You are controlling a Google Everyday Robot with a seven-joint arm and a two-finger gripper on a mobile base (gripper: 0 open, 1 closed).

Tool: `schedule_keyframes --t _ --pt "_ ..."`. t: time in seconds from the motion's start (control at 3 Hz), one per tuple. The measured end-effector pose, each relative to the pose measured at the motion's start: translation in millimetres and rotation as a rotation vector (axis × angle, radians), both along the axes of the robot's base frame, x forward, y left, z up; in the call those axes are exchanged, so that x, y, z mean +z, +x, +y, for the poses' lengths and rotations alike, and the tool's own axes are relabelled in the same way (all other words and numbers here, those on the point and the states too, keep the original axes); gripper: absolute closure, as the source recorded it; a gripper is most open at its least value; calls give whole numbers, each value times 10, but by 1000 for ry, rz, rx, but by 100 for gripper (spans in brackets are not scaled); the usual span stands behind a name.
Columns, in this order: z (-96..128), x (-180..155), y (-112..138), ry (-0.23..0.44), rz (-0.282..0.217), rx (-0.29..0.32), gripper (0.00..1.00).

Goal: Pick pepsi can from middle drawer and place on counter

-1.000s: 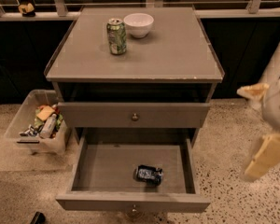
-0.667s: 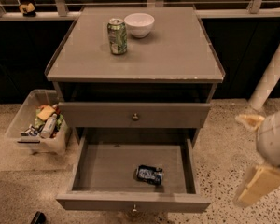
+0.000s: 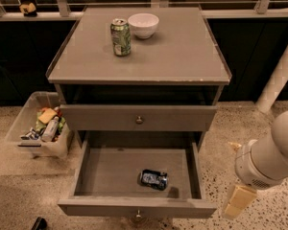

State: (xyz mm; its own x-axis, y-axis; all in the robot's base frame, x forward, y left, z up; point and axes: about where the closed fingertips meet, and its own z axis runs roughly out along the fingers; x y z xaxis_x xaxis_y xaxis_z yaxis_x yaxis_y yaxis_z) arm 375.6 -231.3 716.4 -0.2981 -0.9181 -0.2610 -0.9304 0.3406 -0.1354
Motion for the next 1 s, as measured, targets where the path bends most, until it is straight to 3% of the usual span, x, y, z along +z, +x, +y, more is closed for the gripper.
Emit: schedule_keyframes --t 0.33,0.67,1.0 --pt "1 2 -1 1 0 0 0" --pt "132 -188 -8 38 30 29 0" --pt "517 -588 43 74 53 137 0"
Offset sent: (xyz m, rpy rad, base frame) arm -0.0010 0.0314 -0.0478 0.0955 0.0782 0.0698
